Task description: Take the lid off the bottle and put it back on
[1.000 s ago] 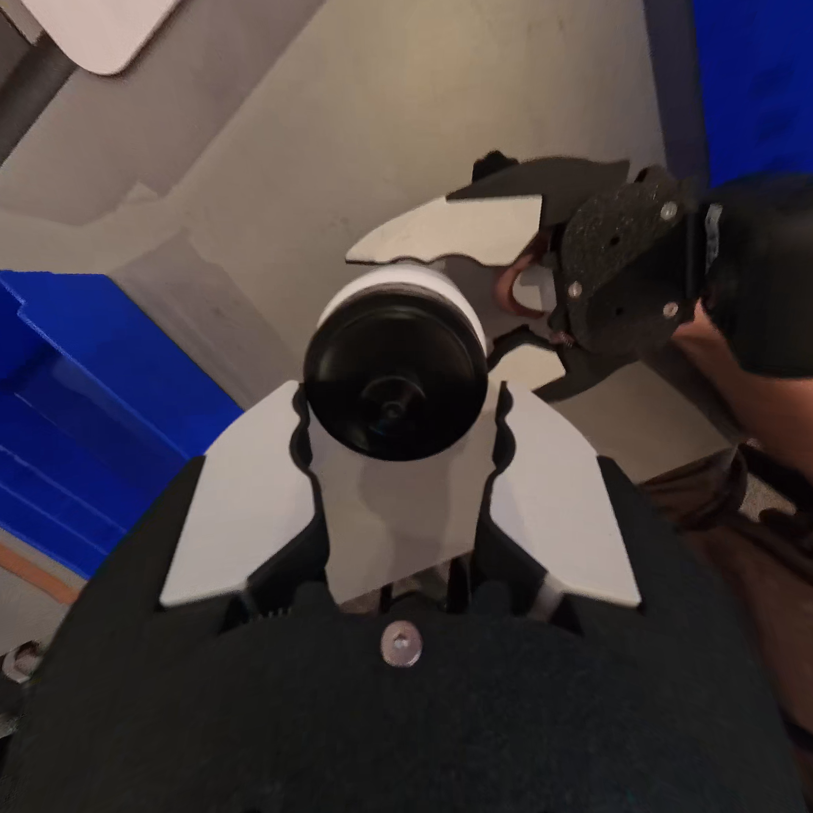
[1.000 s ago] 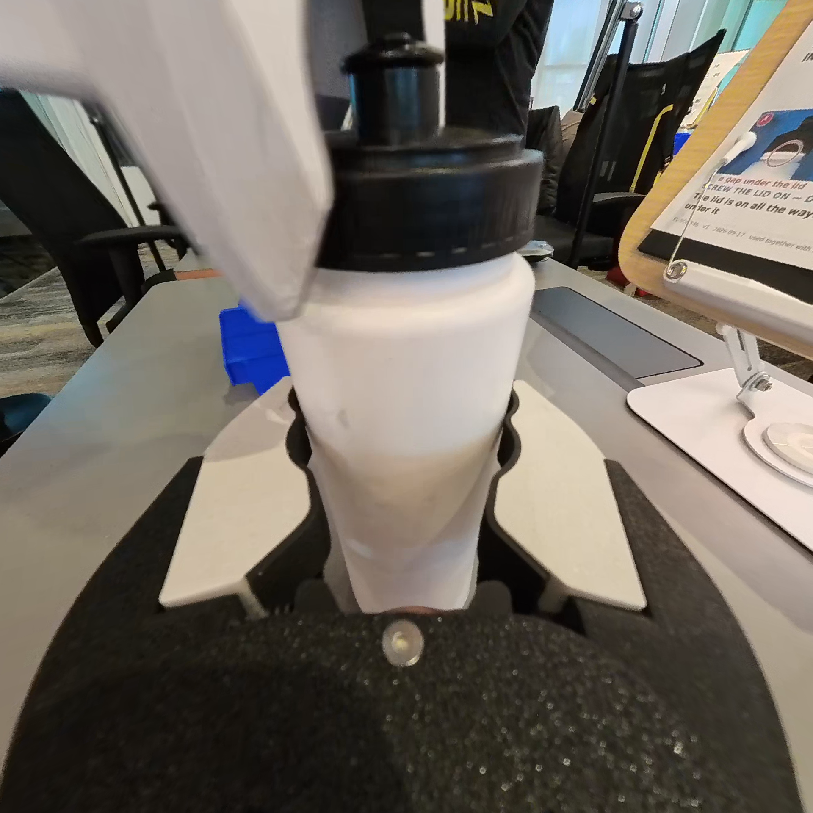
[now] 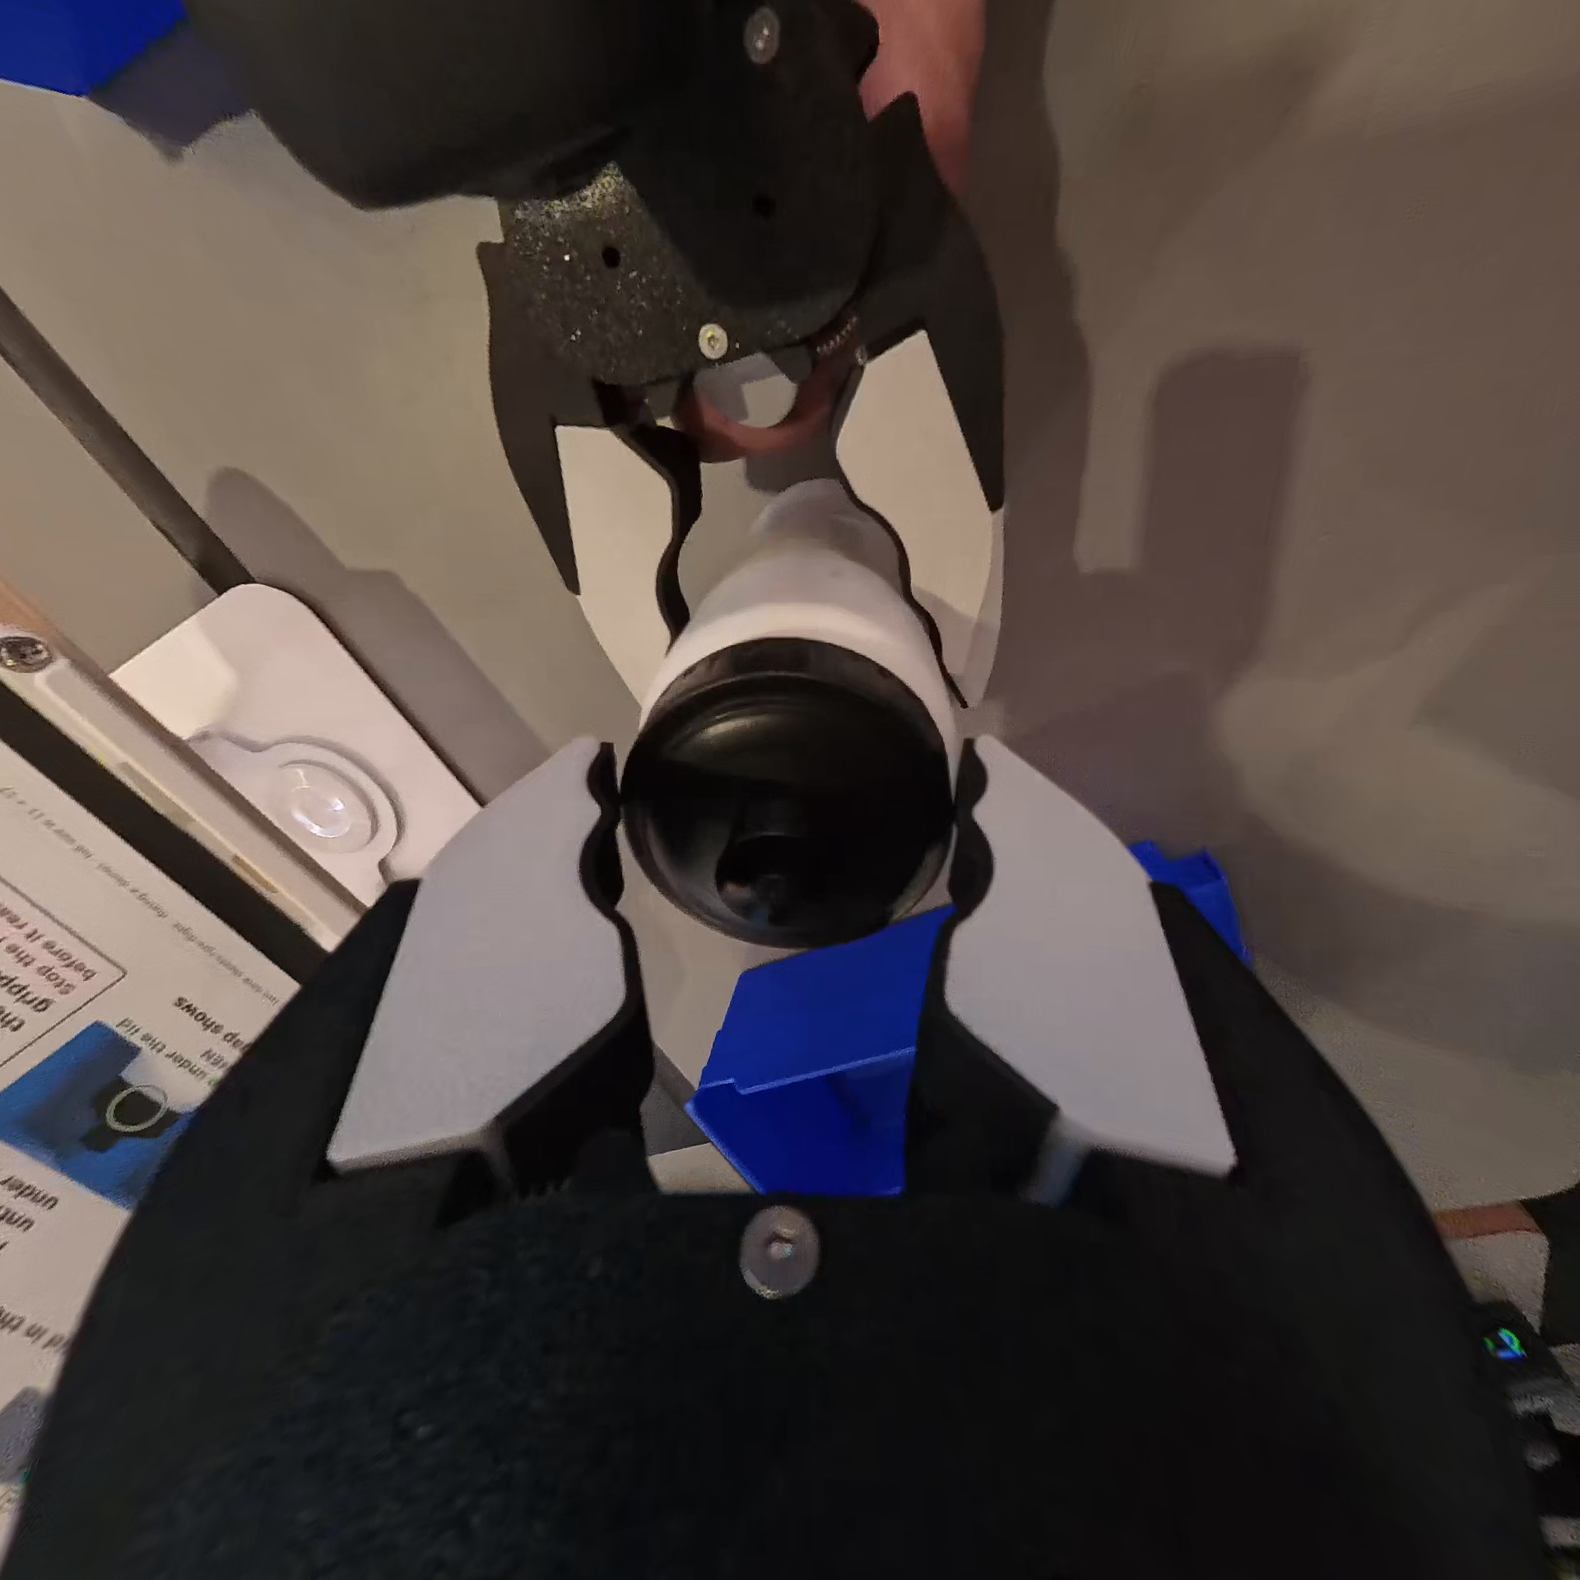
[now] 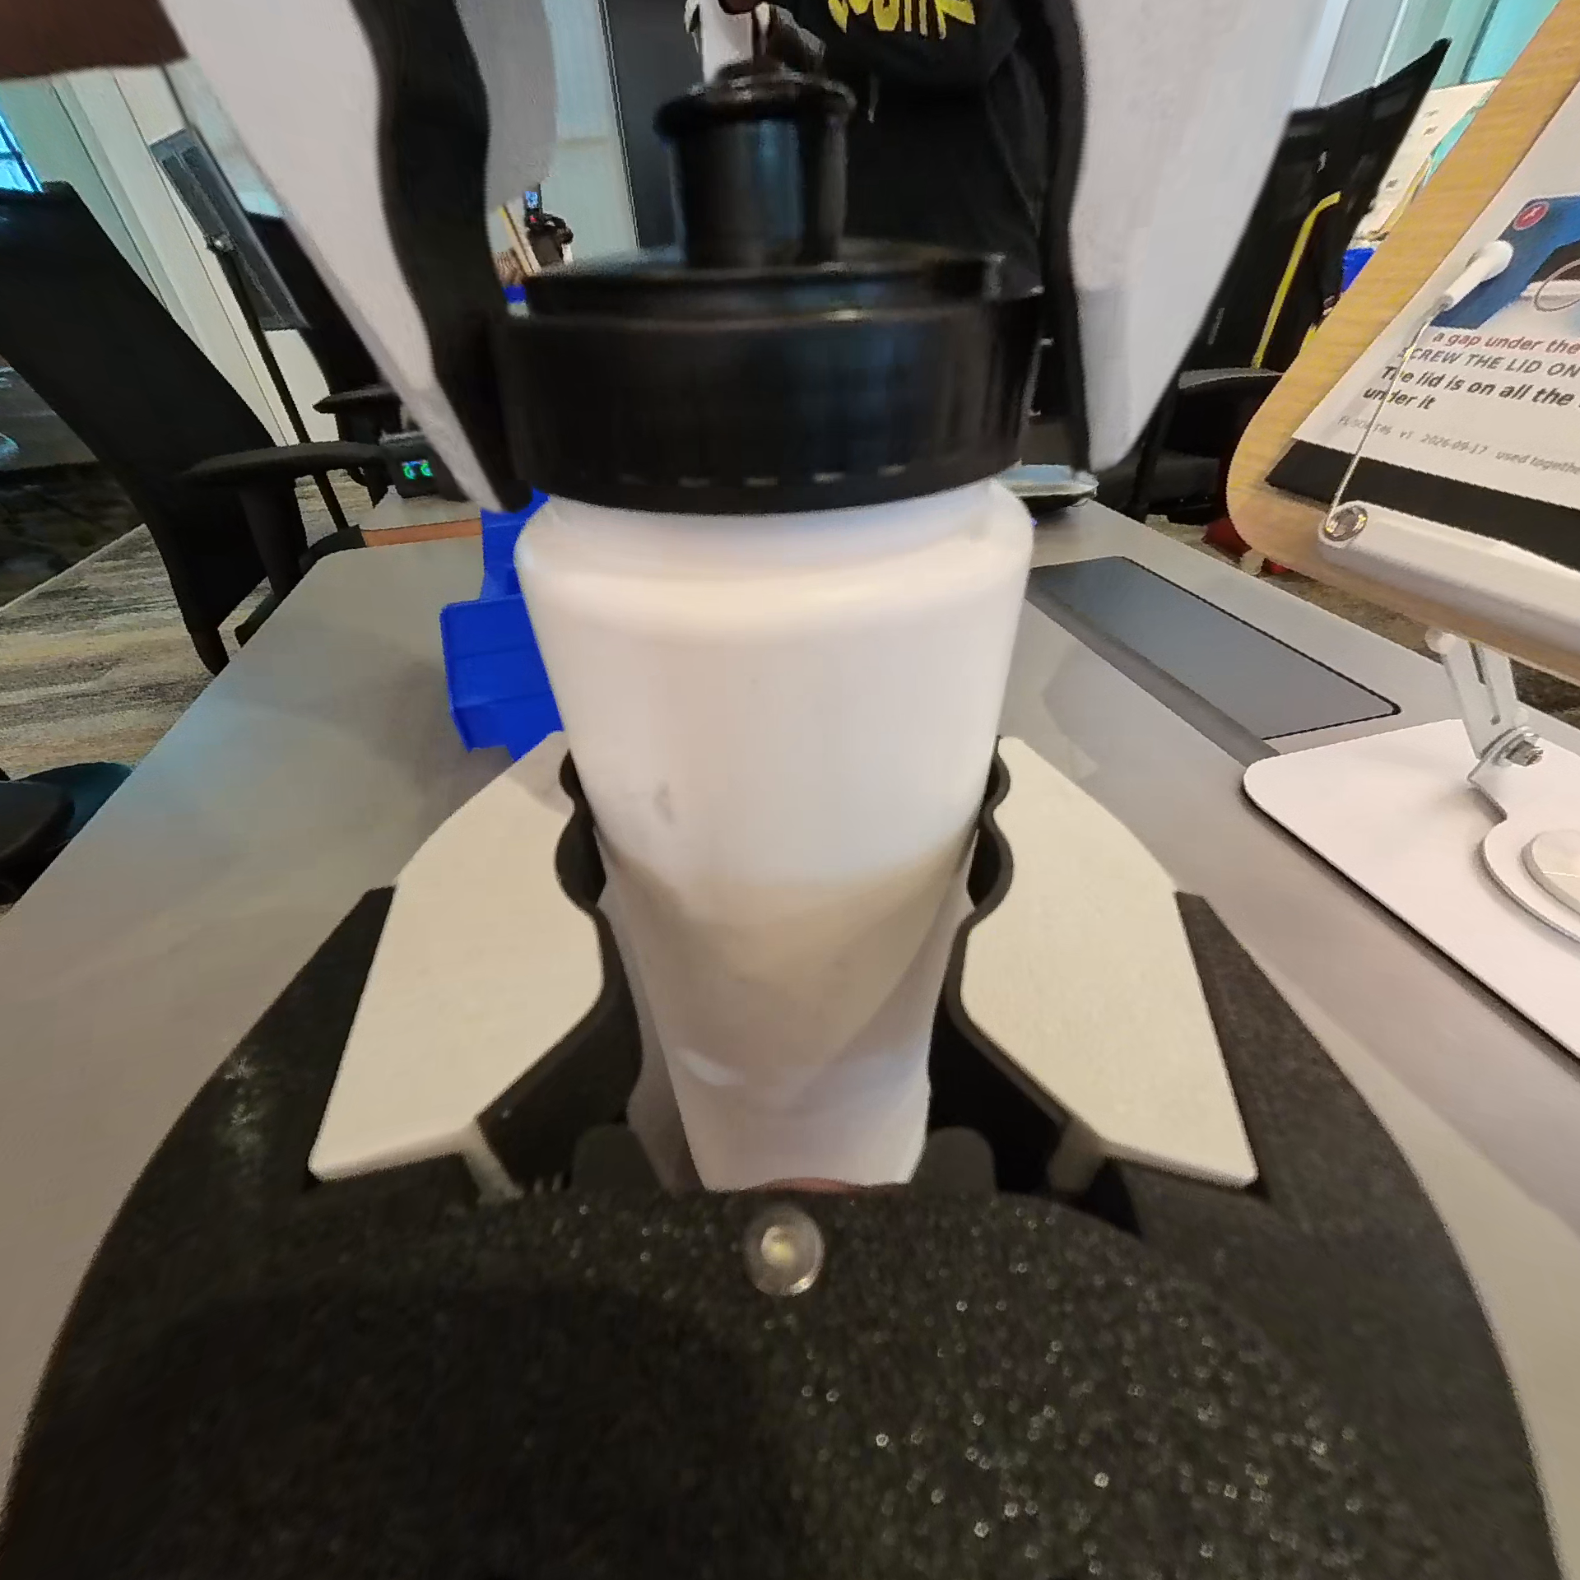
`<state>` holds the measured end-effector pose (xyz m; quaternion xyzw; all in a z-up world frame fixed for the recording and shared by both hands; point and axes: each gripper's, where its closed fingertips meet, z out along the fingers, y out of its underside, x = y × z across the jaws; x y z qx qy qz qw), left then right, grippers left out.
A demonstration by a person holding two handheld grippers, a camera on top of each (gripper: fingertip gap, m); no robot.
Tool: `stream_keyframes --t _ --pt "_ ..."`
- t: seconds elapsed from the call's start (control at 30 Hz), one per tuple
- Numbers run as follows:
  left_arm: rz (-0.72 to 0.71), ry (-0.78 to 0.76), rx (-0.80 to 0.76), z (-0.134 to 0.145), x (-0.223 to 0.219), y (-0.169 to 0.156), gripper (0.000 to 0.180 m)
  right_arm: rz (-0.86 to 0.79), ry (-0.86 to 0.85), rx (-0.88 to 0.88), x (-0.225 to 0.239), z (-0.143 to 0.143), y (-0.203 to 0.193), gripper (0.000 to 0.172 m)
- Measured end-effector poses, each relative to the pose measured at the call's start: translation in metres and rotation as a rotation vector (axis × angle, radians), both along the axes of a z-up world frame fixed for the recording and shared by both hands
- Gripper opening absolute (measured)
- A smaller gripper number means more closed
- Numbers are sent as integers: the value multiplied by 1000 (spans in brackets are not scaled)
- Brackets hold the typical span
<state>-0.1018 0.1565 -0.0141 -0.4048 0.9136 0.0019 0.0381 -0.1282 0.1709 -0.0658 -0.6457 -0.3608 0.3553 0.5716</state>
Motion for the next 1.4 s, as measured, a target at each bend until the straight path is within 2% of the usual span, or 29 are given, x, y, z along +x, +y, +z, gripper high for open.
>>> stream_keyframes --t 0.2,0.67,0.83,0.97,1.07,1.17,1.3,1.4 --pt "153 52 -23 3 -1 0 74 -5 1 0 0 0 0 85" --pt "952 88 81 4 1 2 74 -4 7 10 1 0 -1 85" --pt "1123 97 32 11 0 -6 74 3 12 14 0 0 -2 85" --pt "1169 67 13 21 -7 -7 74 5 19 16 1 0 -3 85" --pt "1182 -41 -54 32 -10 -5 74 5 23 16 1 0 -2 85" --pt "1189 -248 -181 45 -7 2 74 5 24 17 1 0 -2 85" --pt "1170 -701 -374 68 -6 14 74 3 22 21 0 0 -2 85" --pt "1202 -1008 -445 69 -24 15 74 5 26 25 1 0 -2 85"
